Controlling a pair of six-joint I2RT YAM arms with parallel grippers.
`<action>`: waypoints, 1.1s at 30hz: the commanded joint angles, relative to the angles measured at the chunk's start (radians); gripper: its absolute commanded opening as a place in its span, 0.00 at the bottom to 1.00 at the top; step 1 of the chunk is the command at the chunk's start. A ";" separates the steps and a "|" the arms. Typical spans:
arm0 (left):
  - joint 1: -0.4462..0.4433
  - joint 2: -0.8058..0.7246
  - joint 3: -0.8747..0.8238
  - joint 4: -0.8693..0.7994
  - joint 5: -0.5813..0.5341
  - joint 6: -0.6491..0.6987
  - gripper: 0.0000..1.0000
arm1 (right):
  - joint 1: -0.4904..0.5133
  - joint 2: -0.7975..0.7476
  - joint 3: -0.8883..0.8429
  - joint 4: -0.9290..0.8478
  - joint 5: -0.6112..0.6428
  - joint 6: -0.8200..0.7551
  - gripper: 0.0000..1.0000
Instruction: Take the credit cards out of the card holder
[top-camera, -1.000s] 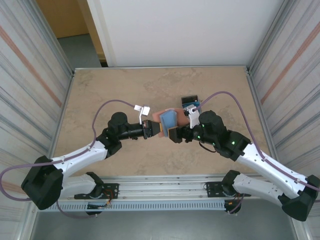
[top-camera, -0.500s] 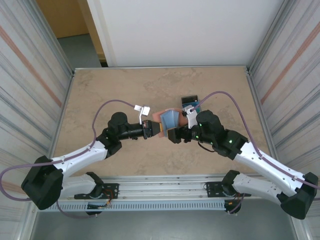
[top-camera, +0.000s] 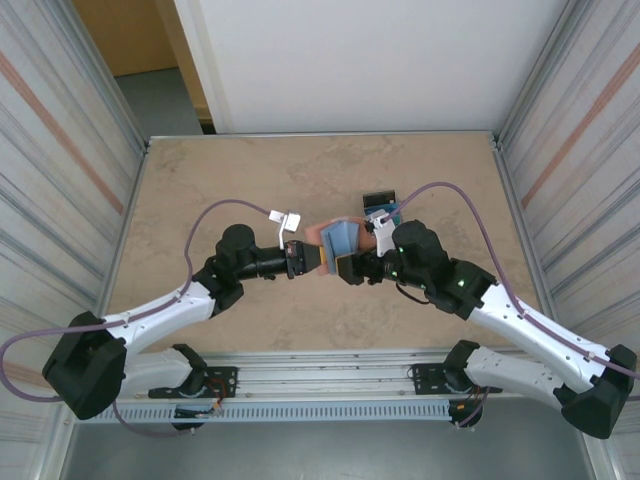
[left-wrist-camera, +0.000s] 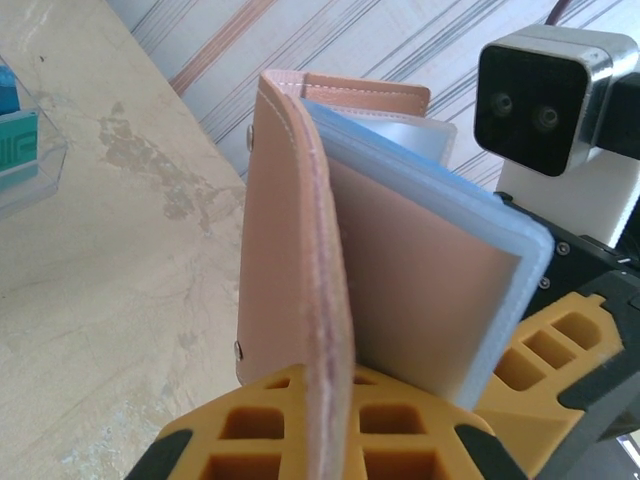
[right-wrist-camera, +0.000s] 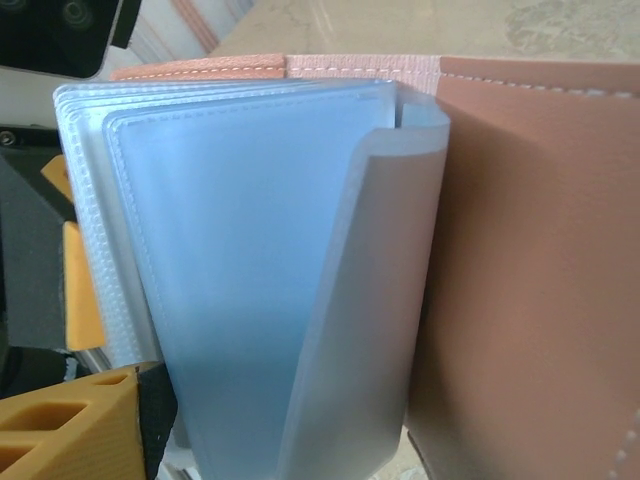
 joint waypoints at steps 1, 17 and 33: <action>-0.009 -0.024 0.042 0.064 0.037 -0.006 0.00 | 0.003 0.014 0.035 -0.026 0.046 -0.001 0.76; -0.009 -0.028 0.032 0.054 0.020 -0.011 0.00 | 0.001 -0.026 0.025 -0.015 0.073 0.022 0.41; 0.000 -0.012 0.032 0.027 0.006 -0.076 0.38 | -0.006 -0.055 0.028 -0.026 0.102 0.094 0.01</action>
